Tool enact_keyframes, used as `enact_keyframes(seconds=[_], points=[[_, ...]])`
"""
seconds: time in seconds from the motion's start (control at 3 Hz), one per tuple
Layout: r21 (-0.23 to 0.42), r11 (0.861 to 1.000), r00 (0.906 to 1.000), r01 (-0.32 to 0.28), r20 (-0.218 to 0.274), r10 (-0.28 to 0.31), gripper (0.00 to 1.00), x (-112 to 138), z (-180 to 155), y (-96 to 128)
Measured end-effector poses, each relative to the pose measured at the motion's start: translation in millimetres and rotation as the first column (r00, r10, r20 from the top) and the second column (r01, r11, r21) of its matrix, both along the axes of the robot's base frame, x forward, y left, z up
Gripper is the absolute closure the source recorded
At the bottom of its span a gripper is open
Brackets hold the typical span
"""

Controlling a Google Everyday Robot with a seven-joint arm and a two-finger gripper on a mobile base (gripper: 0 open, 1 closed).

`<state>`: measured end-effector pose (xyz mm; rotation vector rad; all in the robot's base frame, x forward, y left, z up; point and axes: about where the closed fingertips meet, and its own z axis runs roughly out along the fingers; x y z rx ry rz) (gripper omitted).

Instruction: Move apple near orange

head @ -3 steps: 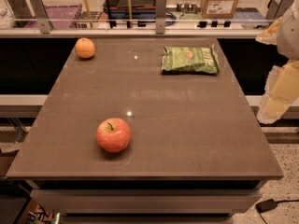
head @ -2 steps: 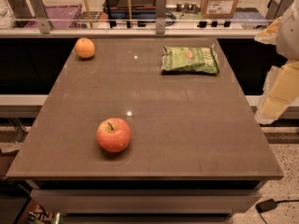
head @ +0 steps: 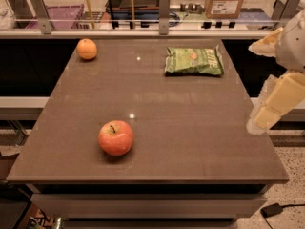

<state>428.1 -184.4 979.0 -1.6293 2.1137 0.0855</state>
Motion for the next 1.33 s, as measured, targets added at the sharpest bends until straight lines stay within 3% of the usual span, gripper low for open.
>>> enact_keyframes(seconds=[0.33, 0.67, 1.0, 1.33], points=[[0.162, 0.985, 0.9968, -0.054, -0.049, 0.062, 0.0, -7, -18, 25], [0.312, 0.946, 0.9907, -0.092, -0.067, 0.119, 0.0, -12, -36, 49], [0.394, 0.913, 0.9907, -0.104, -0.039, 0.13, 0.0, -22, -47, 75], [0.42, 0.902, 0.9955, -0.094, 0.03, 0.089, 0.0, -30, -62, 97]])
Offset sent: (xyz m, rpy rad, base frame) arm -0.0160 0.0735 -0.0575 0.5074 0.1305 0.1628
